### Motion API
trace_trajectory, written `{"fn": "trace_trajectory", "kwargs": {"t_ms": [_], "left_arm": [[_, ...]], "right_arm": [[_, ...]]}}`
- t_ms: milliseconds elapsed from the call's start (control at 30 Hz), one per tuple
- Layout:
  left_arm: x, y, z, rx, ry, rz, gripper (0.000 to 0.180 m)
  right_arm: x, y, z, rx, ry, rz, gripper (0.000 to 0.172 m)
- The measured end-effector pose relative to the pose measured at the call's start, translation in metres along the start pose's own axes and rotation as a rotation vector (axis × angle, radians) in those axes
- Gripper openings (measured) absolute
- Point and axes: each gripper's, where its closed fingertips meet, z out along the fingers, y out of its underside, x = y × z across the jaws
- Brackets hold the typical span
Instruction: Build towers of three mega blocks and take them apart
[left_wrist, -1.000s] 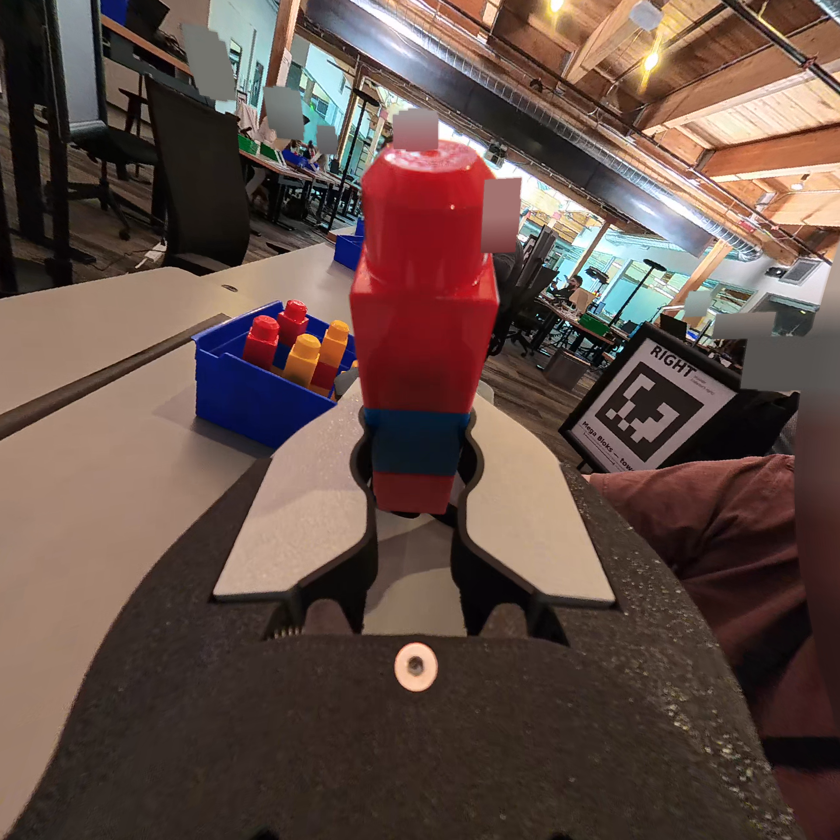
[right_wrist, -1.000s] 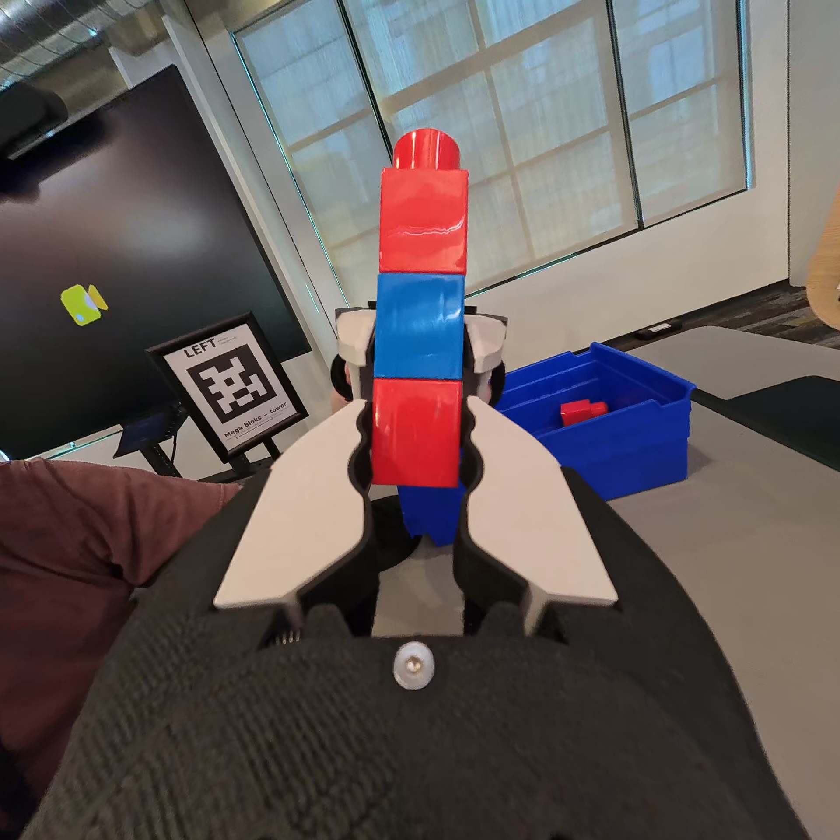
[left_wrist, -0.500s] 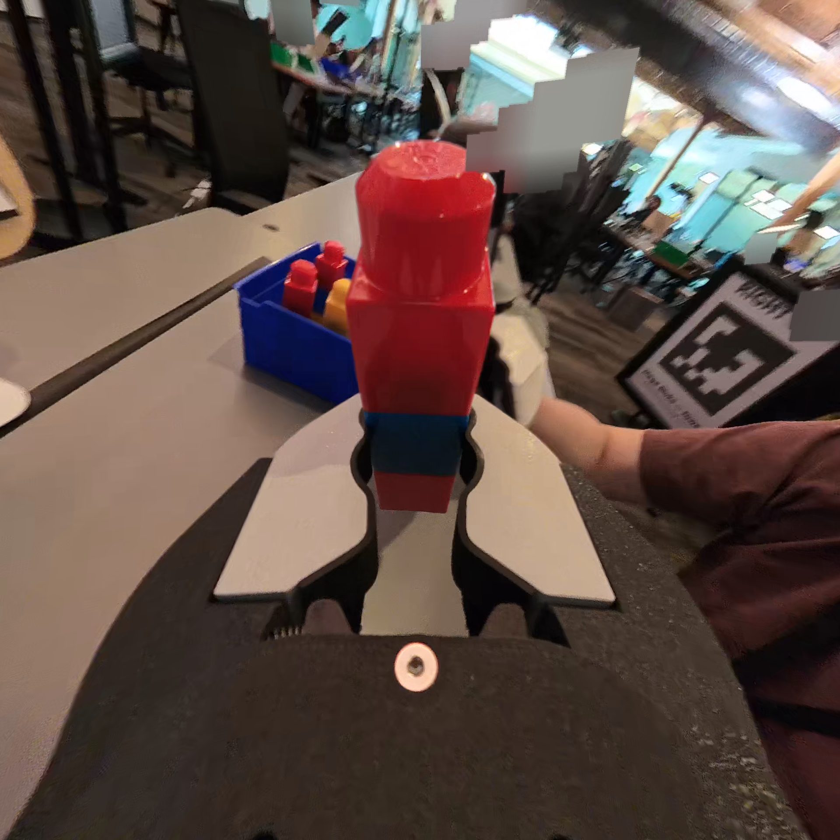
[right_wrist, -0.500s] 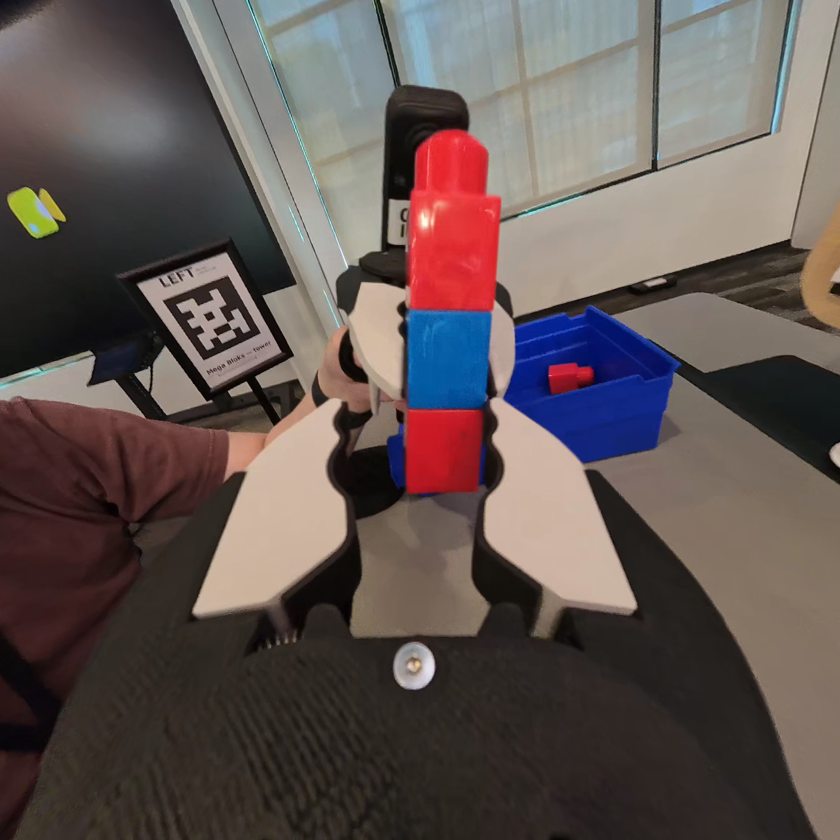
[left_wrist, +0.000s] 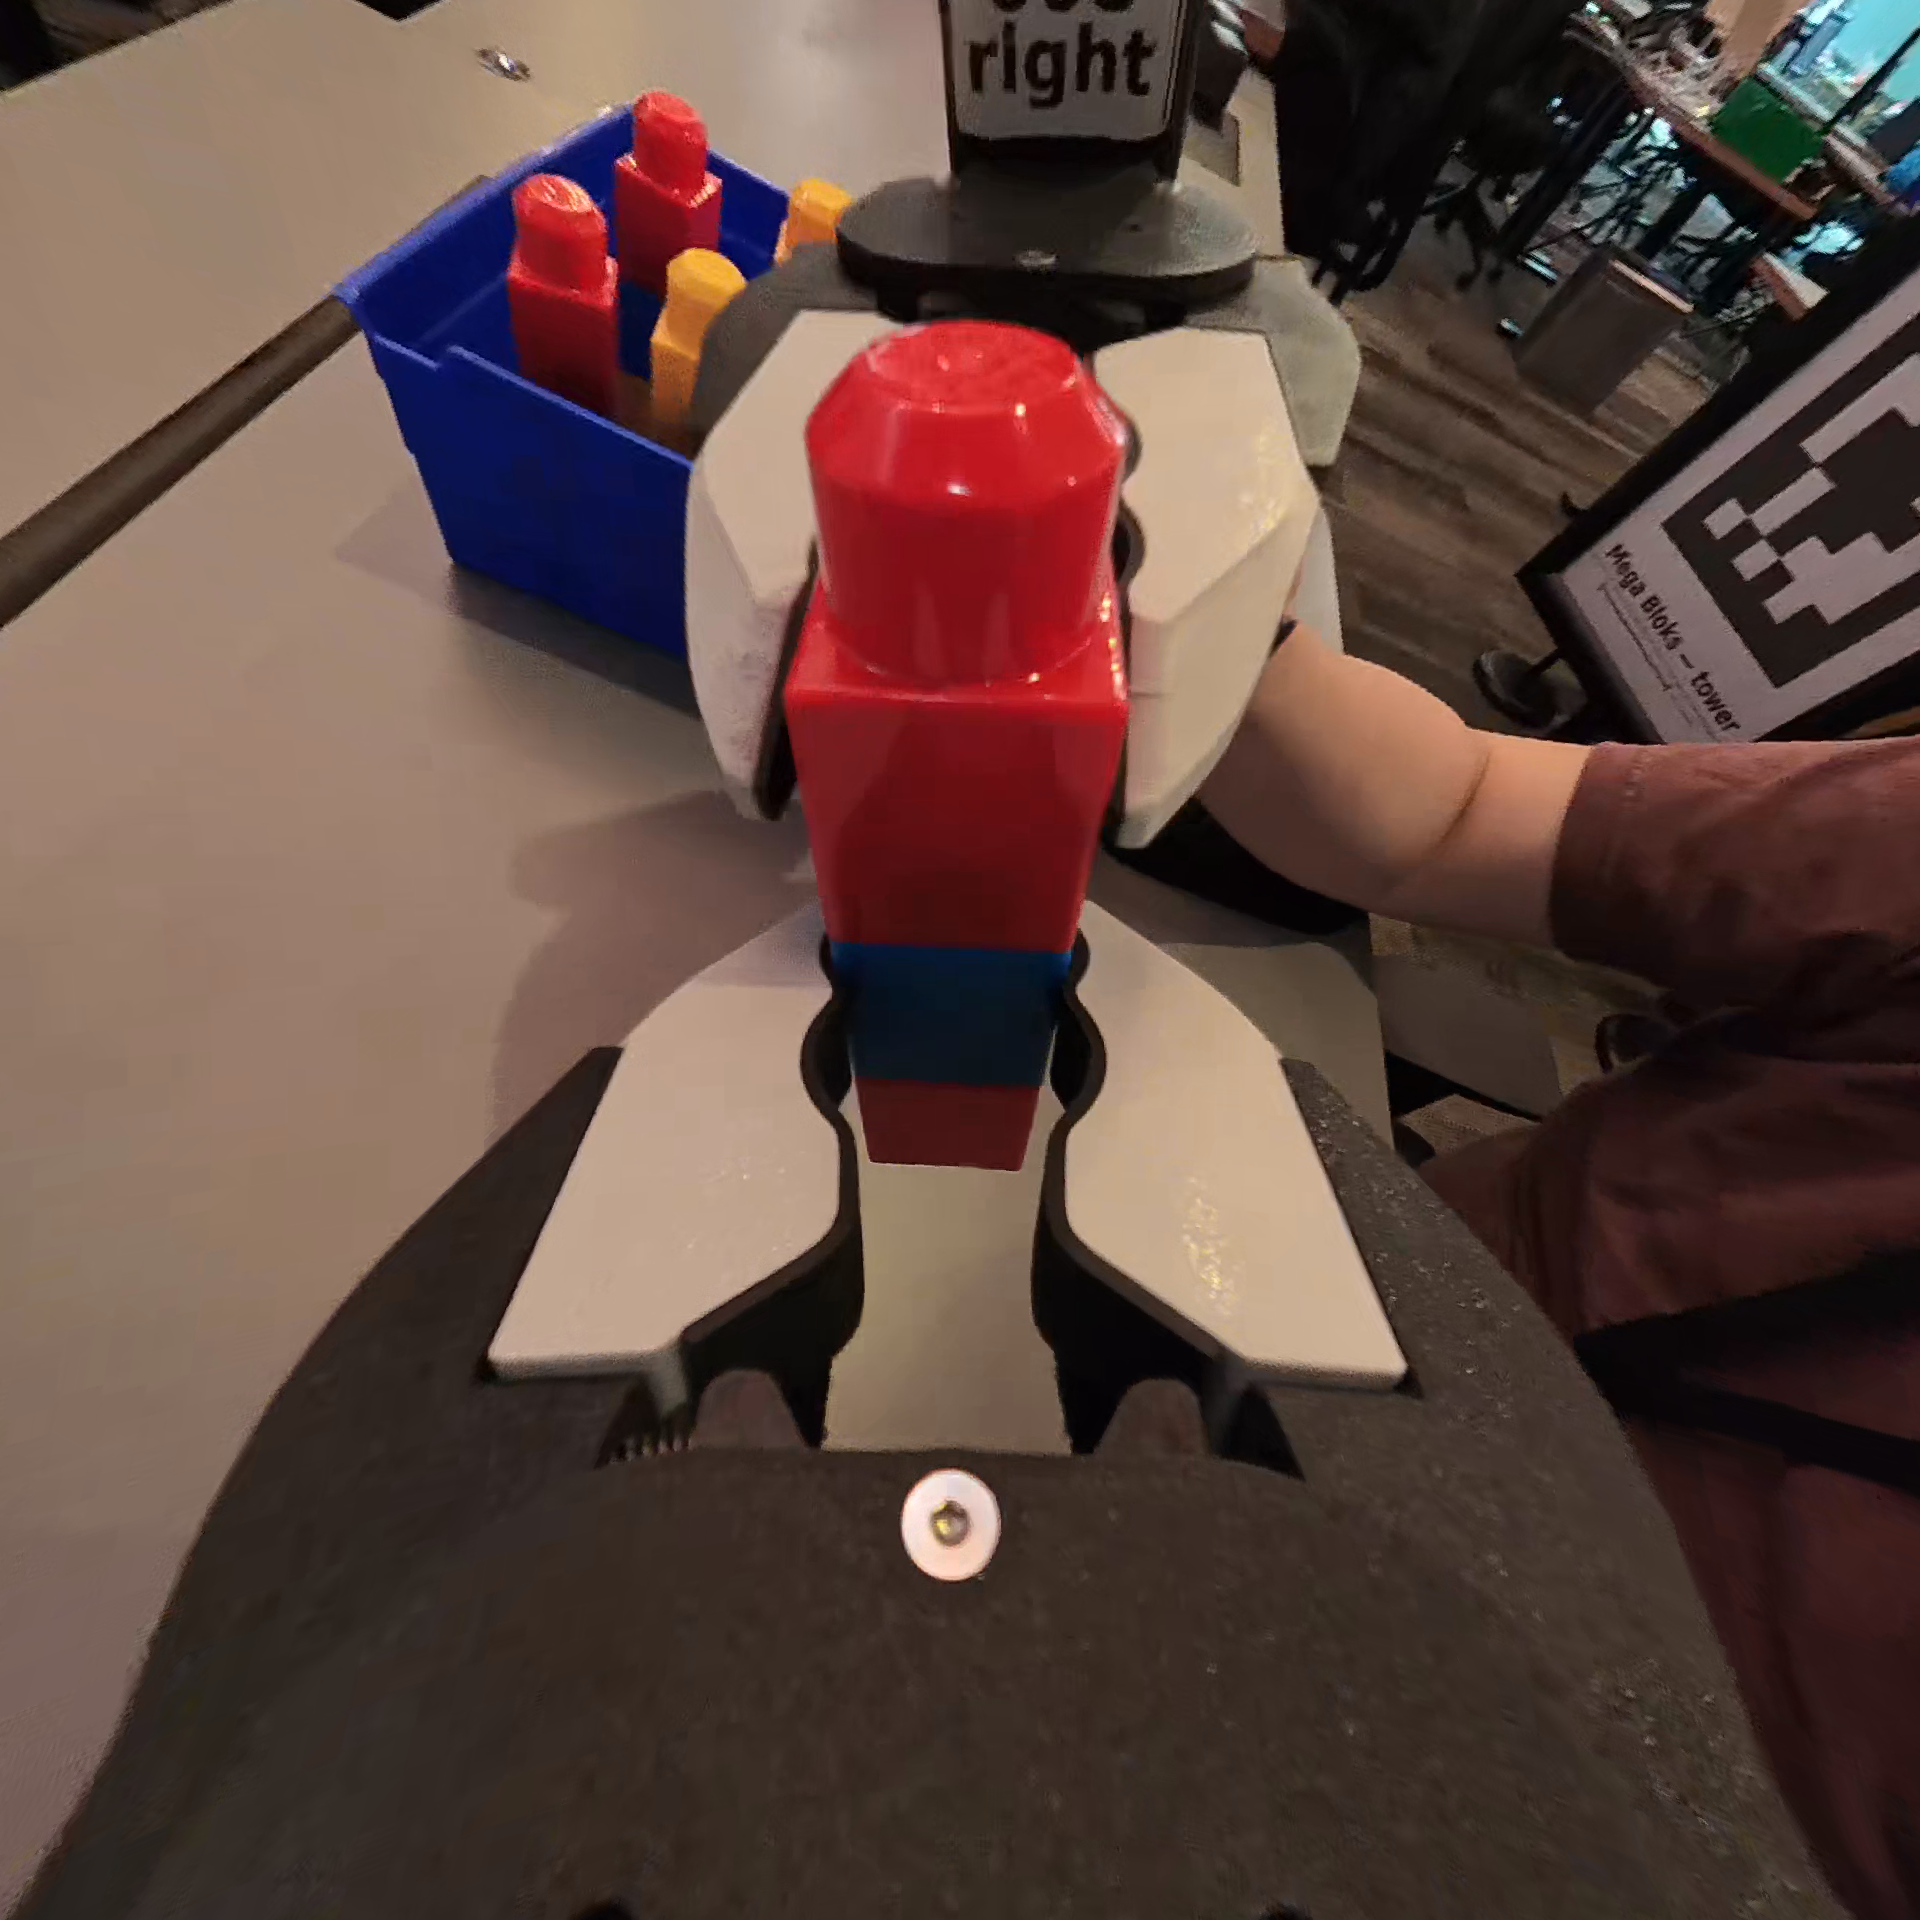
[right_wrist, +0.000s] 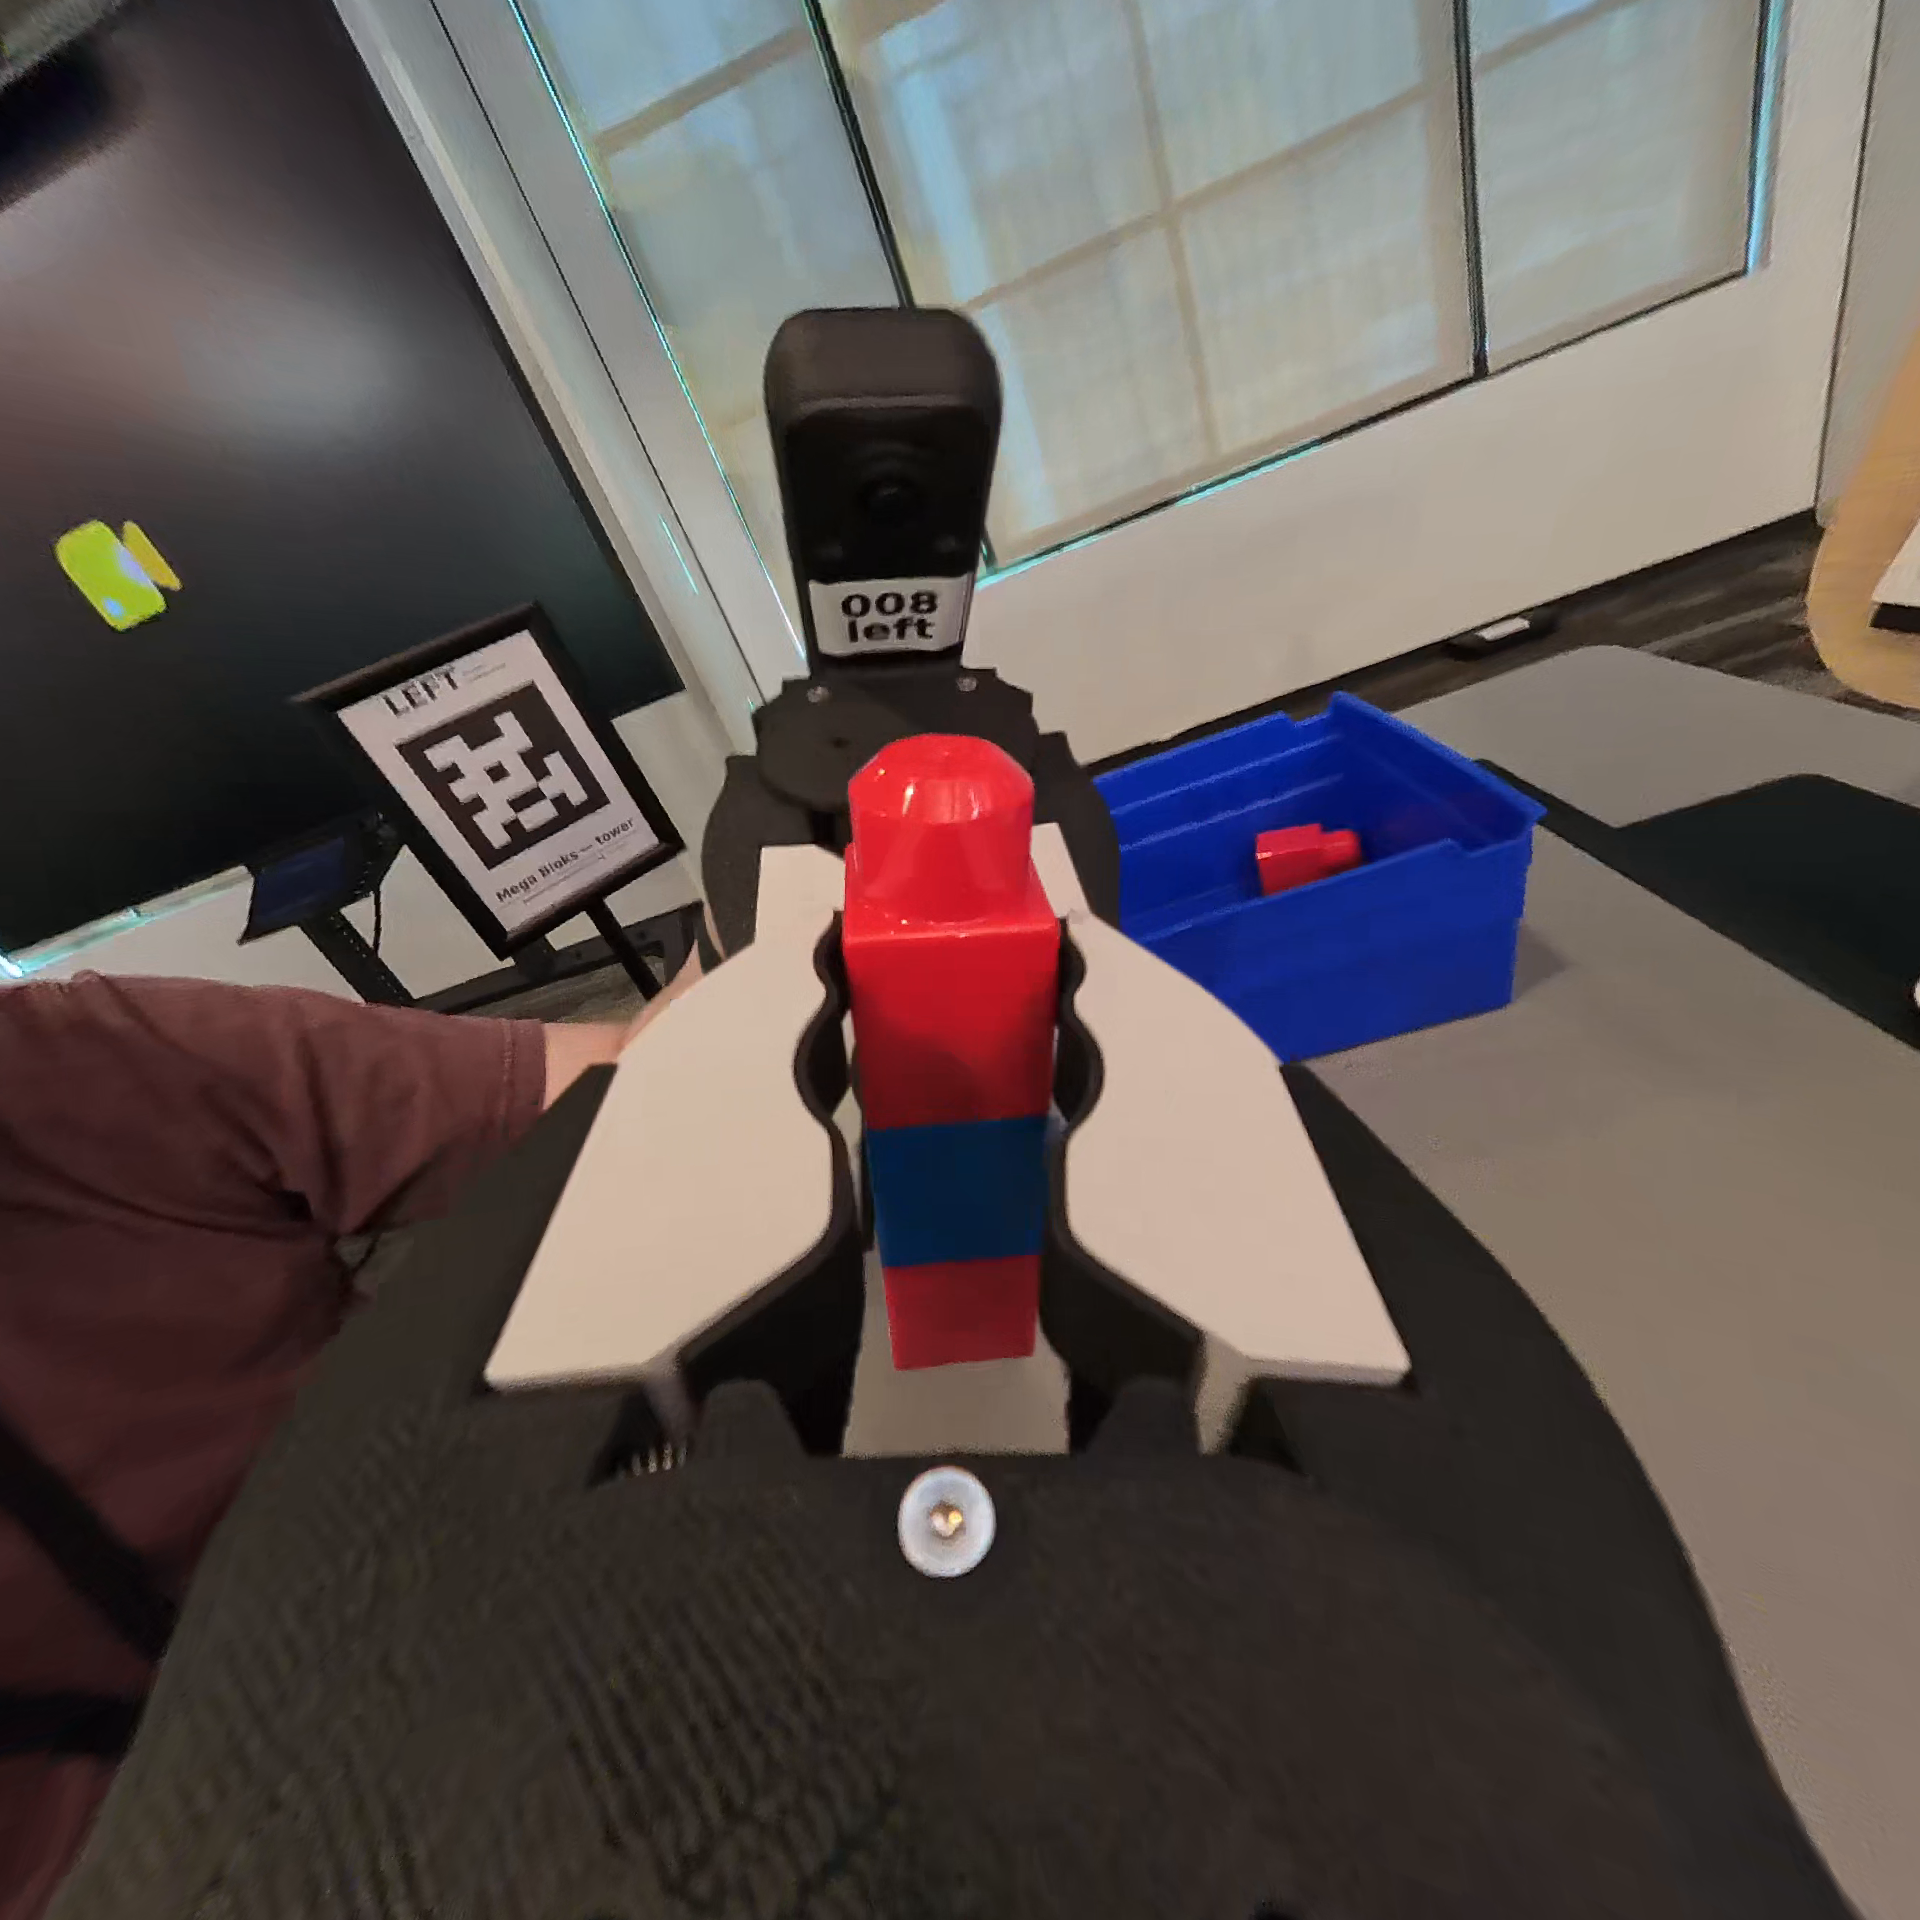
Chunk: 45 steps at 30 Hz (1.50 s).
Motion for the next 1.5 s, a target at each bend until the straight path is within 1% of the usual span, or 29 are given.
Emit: {"fn": "trace_trajectory", "kwargs": {"t_ms": [67, 200, 300, 467, 533, 600, 667, 800, 833, 867, 933, 1000, 1033, 1067, 1100, 1167, 1200, 1367, 1500], "left_arm": [[0.001, 0.003, 0.000, -0.022, 0.010, -0.002, 0.035], [0.006, 0.002, 0.001, -0.033, 0.027, -0.013, 0.035], [0.007, 0.009, 0.001, -0.077, 0.039, -0.003, 0.035], [0.006, 0.011, 0.000, -0.091, 0.041, -0.004, 0.035], [0.003, 0.013, 0.000, -0.100, 0.026, 0.006, 0.035], [0.004, 0.008, -0.002, -0.074, 0.029, 0.019, 0.035], [0.010, 0.002, -0.008, -0.028, 0.075, 0.004, 0.035], [0.010, -0.005, -0.016, 0.016, 0.074, 0.018, 0.035], [0.012, -0.007, -0.016, 0.029, 0.087, 0.014, 0.035], [0.013, -0.005, -0.015, 0.018, 0.091, 0.017, 0.035], [0.013, -0.001, -0.013, -0.006, 0.085, 0.028, 0.036], [0.012, 0.001, -0.013, -0.022, 0.067, 0.047, 0.036], [0.011, 0.002, -0.013, -0.029, 0.059, 0.046, 0.040], [0.011, 0.003, -0.013, -0.040, 0.056, 0.039, 0.049], [0.011, 0.007, -0.014, -0.063, 0.053, 0.034, 0.056], [0.008, 0.016, -0.016, -0.119, 0.039, 0.029, 0.060], [0.006, 0.017, -0.017, -0.122, 0.027, 0.031, 0.063], [0.010, 0.000, -0.037, -0.018, 0.057, 0.020, 0.060], [0.014, -0.012, -0.062, 0.064, 0.037, 0.035, 0.060]], "right_arm": [[0.000, 0.004, 0.000, -0.038, 0.013, -0.023, 0.037], [-0.004, 0.004, -0.001, -0.062, 0.012, -0.069, 0.036], [-0.005, 0.012, 0.000, -0.125, 0.018, -0.096, 0.037], [-0.004, 0.014, 0.001, -0.128, 0.018, -0.089, 0.036], [-0.002, 0.015, 0.001, -0.136, 0.019, -0.058, 0.037], [-0.004, 0.012, 0.000, -0.112, 0.005, -0.056, 0.037], [-0.004, 0.012, 0.000, -0.115, 0.002, -0.047, 0.050], [-0.007, 0.015, 0.002, -0.119, -0.023, -0.030, 0.045], [-0.008, 0.019, 0.003, -0.141, -0.038, -0.025, 0.047], [-0.010, 0.019, 0.004, -0.135, -0.050, -0.015, 0.046], [-0.015, 0.022, 0.005, -0.149, -0.089, -0.027, 0.036], [-0.015, 0.025, 0.005, -0.168, -0.078, -0.052, 0.036], [-0.013, 0.025, 0.005, -0.174, -0.064, -0.050, 0.036], [-0.010, 0.024, 0.004, -0.171, -0.044, -0.051, 0.036], [-0.007, 0.022, 0.002, -0.162, -0.030, -0.051, 0.036], [-0.004, 0.015, -0.004, -0.130, -0.018, -0.041, 0.036], [-0.003, 0.010, -0.009, -0.112, -0.009, -0.036, 0.036], [-0.004, -0.017, -0.033, -0.036, 0.036, -0.042, 0.036], [-0.024, -0.045, -0.063, 0.000, 0.112, -0.077, 0.036]]}}
